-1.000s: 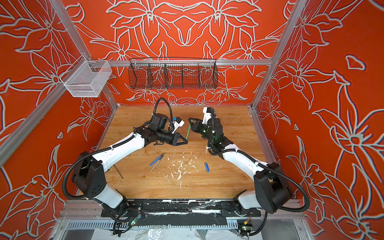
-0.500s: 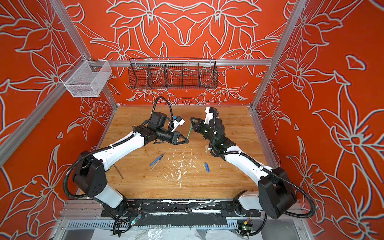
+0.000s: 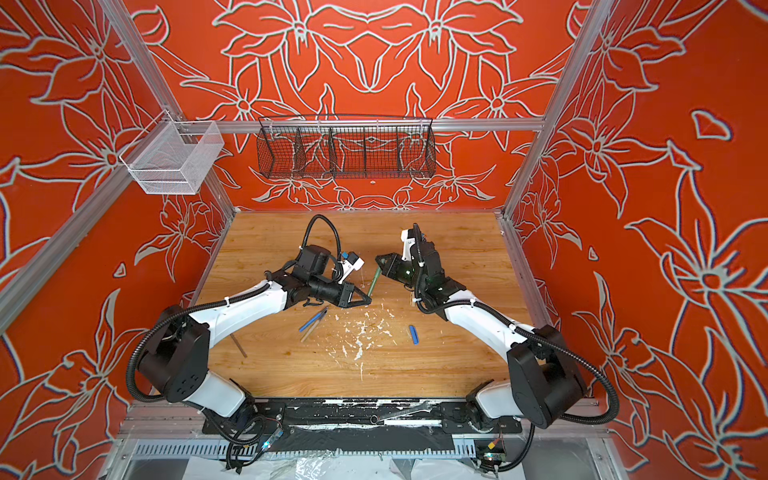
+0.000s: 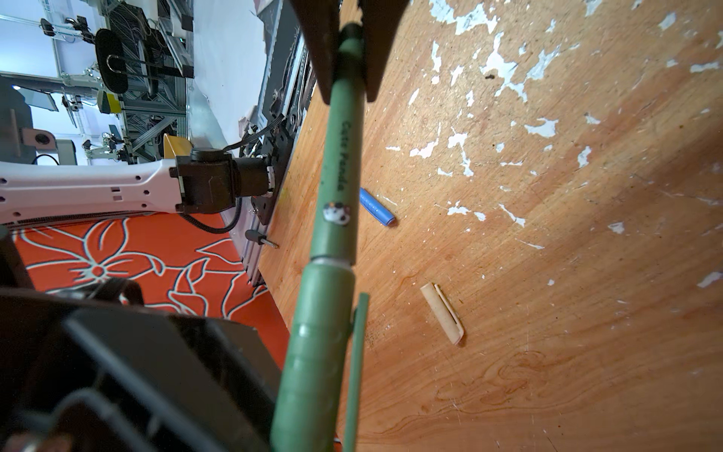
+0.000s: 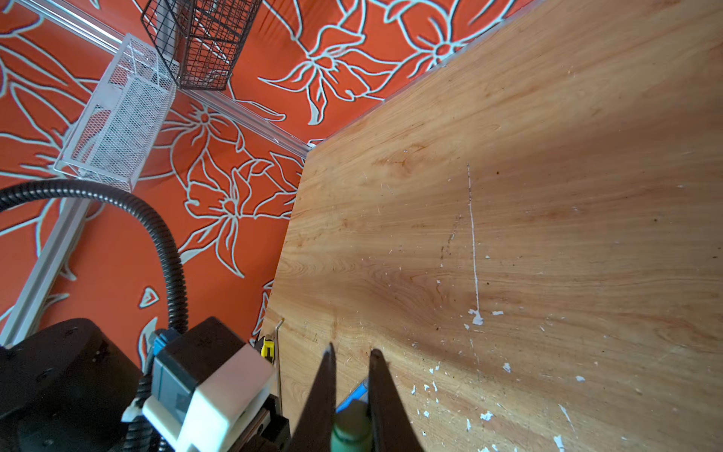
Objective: Insert the pens into the pen caps
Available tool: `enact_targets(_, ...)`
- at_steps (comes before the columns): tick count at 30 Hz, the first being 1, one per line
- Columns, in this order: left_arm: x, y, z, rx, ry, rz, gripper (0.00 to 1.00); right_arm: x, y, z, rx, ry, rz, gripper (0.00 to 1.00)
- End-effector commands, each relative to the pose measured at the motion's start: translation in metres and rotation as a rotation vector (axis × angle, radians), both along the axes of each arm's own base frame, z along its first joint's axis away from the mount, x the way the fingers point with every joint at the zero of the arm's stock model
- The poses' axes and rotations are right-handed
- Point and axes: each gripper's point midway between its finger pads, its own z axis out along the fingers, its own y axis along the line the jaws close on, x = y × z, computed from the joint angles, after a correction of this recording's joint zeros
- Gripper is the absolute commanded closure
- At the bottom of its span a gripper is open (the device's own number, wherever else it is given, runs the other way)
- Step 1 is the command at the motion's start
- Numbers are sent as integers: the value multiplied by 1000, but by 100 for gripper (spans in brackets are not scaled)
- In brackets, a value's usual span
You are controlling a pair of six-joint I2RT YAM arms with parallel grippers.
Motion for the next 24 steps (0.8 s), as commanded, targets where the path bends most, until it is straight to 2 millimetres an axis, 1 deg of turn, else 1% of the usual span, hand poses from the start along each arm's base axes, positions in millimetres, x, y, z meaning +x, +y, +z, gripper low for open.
enact_targets(1, 40, 6, 43, -48, -184, 152, 86, -40, 13, -31, -16, 161, 146, 100)
enact_targets(4, 31, 4, 38, -40, -168, 140, 74, -37, 12, -31, -15, 156, 137, 100)
enact_targets(7, 27, 5, 29, -32, -147, 145, 59, -35, 11, -31, -18, 153, 129, 100)
enact_targets(12, 19, 7, 17, -17, -111, 142, 53, -30, 6, -31, -12, 152, 109, 100)
enact_targets(16, 2, 4, 6, 4, -78, 99, 50, -26, 1, -25, -7, 132, 92, 100)
enact_targets(19, -10, -1, -2, 16, -62, 59, 49, -23, 0, -20, -3, 117, 86, 100)
enact_targets(24, -22, -11, -4, -5, -48, 13, 49, -20, -1, -15, 2, 102, 82, 100)
